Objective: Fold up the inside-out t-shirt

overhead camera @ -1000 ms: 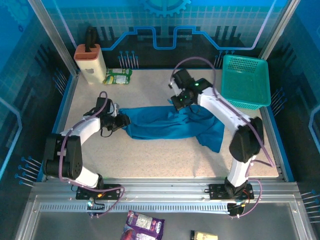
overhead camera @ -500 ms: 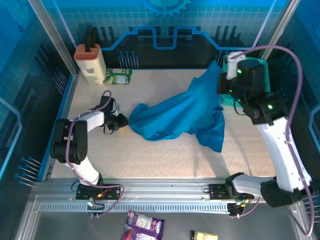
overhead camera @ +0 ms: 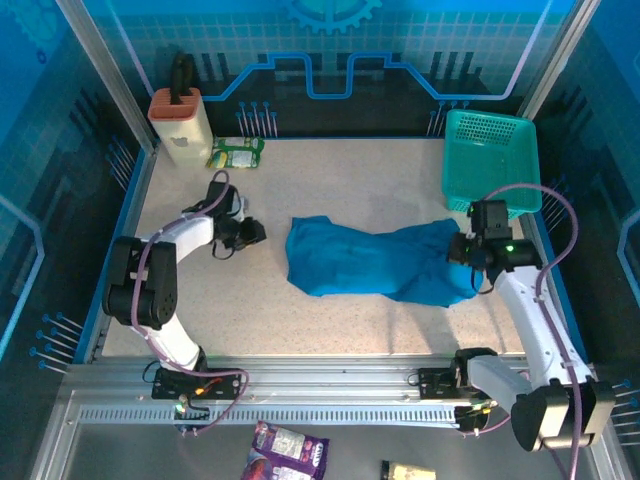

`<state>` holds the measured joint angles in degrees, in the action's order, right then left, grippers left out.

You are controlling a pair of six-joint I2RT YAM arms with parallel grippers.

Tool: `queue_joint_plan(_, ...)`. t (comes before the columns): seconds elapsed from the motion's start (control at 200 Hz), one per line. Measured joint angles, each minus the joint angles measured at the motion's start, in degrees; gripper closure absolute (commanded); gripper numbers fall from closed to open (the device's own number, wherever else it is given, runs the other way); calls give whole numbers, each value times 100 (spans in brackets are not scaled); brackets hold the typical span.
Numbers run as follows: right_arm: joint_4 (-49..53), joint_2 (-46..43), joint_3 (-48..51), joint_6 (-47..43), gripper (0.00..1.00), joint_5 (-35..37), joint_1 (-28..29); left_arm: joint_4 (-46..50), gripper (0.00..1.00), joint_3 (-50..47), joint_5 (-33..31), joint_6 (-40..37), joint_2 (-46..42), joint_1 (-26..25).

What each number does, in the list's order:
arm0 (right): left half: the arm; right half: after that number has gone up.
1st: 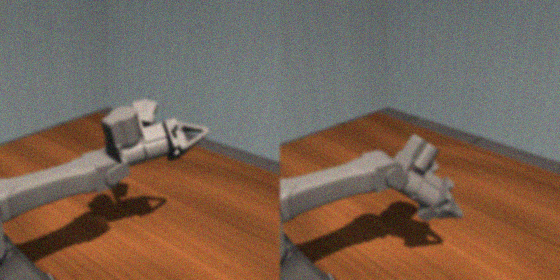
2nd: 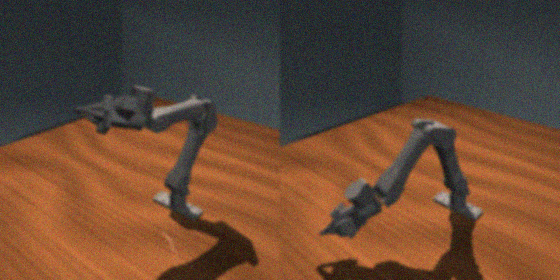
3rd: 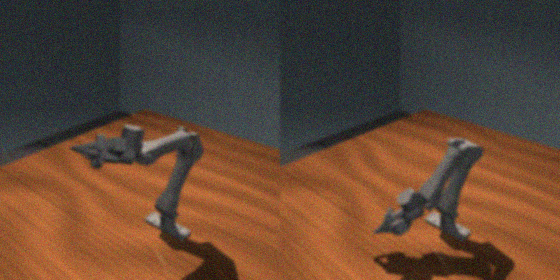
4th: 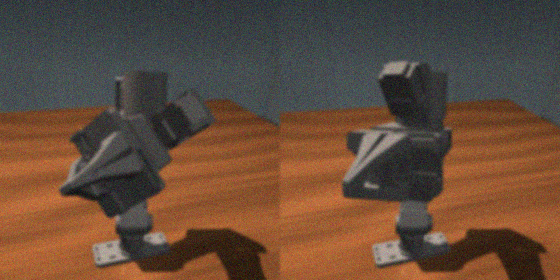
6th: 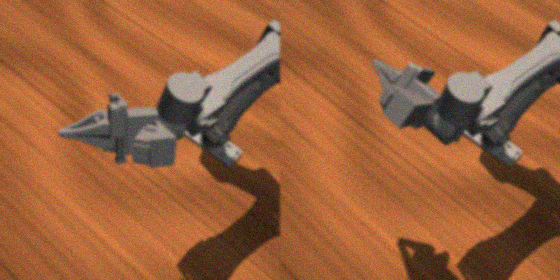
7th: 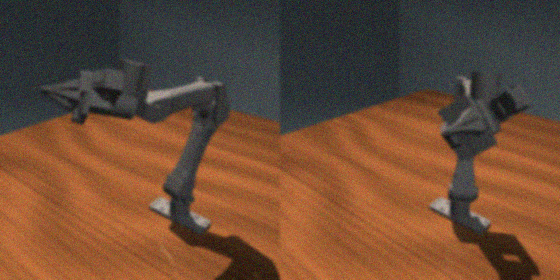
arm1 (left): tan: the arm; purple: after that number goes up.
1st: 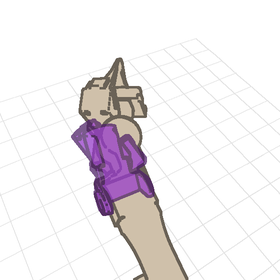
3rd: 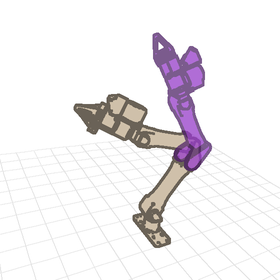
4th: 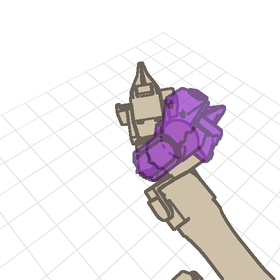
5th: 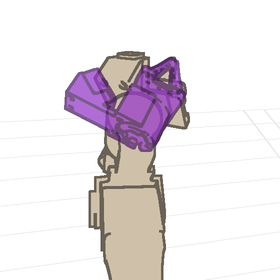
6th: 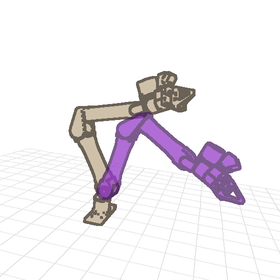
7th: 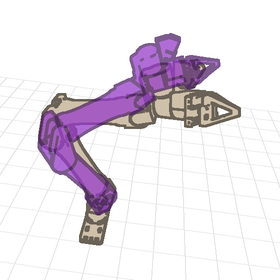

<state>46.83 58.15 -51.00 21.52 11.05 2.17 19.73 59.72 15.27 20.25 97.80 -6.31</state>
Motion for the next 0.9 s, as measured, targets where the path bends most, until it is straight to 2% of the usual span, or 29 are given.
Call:
queue_joint_plan(0.165,-332,7,763,321,100,-256,-11,337,61,1228,-79,-481,380,-752)
queue_joint_plan(0.38,-629,33,811,424,100,-361,-22,1178,61,2490,-542,-1401,1386,-1346)
queue_joint_plan(0.52,-660,20,804,442,100,-404,-37,1764,62,2977,-852,-1801,1930,-1523)
queue_joint_plan(0.66,-658,-20,761,444,100,-409,-37,2124,74,3152,-1268,-2079,2135,-1561)
queue_joint_plan(0.816,-658,-79,739,442,100,-407,-37,2308,74,3281,-1731,-2199,2177,-1556)
queue_joint_plan(0.901,-643,-79,721,442,100,-407,-37,2356,77,3407,-1836,-2236,2262,-1556)
